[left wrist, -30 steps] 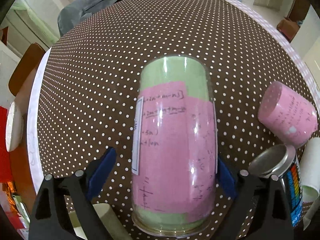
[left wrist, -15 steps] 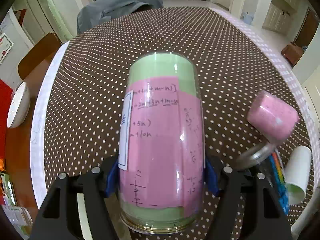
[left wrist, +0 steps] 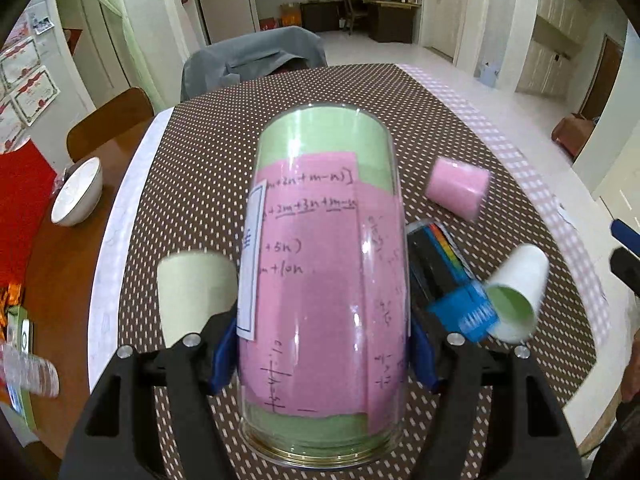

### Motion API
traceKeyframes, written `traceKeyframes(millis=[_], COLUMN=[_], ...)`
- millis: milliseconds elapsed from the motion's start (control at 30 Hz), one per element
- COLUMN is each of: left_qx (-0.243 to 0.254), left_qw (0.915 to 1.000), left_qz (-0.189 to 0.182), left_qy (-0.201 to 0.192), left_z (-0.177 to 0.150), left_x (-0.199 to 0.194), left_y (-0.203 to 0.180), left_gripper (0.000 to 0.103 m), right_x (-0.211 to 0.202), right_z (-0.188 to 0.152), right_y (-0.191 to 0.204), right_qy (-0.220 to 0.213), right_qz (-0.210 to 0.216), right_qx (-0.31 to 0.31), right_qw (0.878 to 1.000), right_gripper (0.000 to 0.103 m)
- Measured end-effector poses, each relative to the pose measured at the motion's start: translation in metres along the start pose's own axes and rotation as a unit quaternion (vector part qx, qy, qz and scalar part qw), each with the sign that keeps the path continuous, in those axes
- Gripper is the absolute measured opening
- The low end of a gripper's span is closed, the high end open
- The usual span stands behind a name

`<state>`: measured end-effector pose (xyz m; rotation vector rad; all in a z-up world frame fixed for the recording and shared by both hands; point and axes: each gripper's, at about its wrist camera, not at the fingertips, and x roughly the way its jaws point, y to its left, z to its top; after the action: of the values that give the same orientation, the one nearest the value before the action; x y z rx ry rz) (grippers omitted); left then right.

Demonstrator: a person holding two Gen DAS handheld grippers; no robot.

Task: Flip cup upside down
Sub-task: 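Lift the container with the left gripper and tilt it upright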

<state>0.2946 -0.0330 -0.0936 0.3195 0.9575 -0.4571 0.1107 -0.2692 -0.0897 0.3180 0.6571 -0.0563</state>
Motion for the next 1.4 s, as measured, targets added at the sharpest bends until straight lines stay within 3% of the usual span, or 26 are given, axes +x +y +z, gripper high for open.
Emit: traceKeyframes(millis=[400, 667, 867, 933, 1067, 1400], left_qx=[-0.055, -0.111, -0.107, -0.100, -0.098, -0.078], left_qw=[0.9975, 0.9924, 0.9928, 0.9933, 0.9942, 0.9902], left_qz=[-0.041, -0.041, -0.032, -0.015, 0.009, 0.102], left_qy=[0.017, 0.033, 0.044, 0.055, 0.042, -0.055], left_z=[-0.105, -0.132, -0.137, -0.140, -0.143, -0.149], left_x=[-0.033, -0.012, 0.006, 0.012, 0.006, -0.053], left_y=[-0.045, -0.063, -0.081, -0.087, -0.089, -0.090], left_gripper=[0.068, 0.068, 0.069, 0.069, 0.076, 0.076], right_x=[-0.031, -0.042, -0.045, -0.045, -0.046, -0.047], right_z=[-0.041, -0.058, -0.063, -0.063, -0.064, -0.063], right_y=[-0.005, -0.008, -0.015, -0.017, -0.017, 0.006], right_qy=[0.003, 0.003, 0.005, 0.006, 0.006, 0.010], right_qz=[0.017, 0.021, 0.015, 0.015, 0.017, 0.034], right_qx=[-0.002, -0.002, 0.006, 0.008, 0.005, -0.010], right_qw=[1.000, 1.000, 1.000, 1.000, 1.000, 0.999], right_gripper=[0.097, 0.097, 0.097, 0.097, 0.097, 0.097])
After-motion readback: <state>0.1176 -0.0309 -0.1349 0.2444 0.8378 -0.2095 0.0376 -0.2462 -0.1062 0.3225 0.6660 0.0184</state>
